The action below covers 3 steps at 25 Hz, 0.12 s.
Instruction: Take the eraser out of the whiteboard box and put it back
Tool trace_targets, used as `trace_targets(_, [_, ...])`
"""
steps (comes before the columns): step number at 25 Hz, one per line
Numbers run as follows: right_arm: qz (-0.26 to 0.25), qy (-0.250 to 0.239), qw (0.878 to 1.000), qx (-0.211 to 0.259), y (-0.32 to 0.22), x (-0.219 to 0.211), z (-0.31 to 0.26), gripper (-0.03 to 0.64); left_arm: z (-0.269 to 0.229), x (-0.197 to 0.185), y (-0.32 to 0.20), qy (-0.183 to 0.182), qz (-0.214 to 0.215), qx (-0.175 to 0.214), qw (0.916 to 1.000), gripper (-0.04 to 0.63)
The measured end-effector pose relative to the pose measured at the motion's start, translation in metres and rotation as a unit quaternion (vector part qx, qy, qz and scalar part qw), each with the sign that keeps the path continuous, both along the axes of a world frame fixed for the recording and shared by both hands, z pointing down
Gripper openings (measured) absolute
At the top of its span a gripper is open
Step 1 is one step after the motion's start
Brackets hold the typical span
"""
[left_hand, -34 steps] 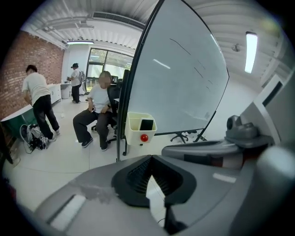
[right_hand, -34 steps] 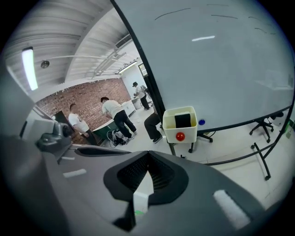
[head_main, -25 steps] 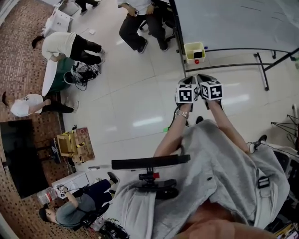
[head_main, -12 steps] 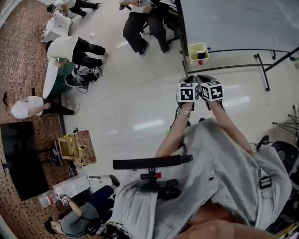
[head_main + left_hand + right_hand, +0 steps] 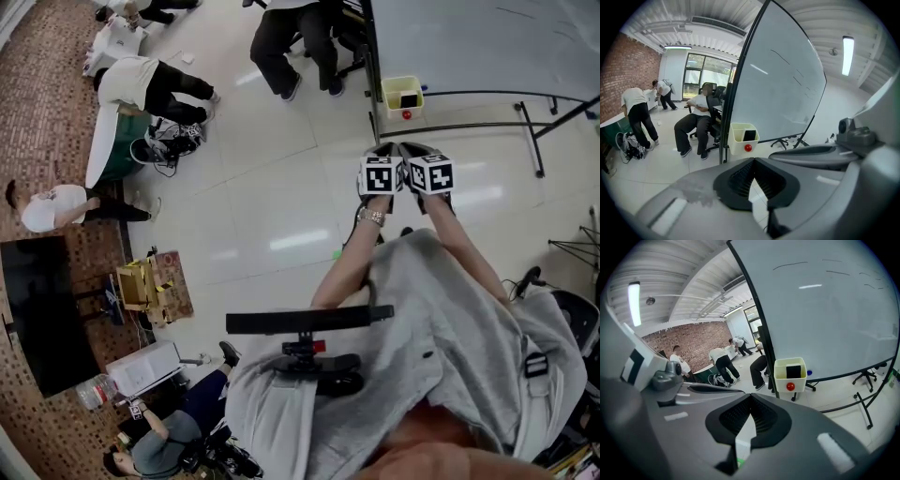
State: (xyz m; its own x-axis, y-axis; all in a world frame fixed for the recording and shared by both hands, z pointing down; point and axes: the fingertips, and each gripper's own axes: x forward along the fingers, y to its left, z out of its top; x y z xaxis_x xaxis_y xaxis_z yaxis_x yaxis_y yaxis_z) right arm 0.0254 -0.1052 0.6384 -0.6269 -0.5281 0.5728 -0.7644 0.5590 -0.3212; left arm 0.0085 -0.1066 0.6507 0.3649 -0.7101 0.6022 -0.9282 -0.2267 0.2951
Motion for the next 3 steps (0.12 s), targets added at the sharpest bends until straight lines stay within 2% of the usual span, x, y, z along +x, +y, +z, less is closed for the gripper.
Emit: trace_targets(3, [0.001, -0.002, 1.0, 0.0, -0.0004, 0.0018, -0.0005, 0.003, -0.001, 0.0003, 0.0001, -0.003, 0.001, -0.001, 1.0, 0.003])
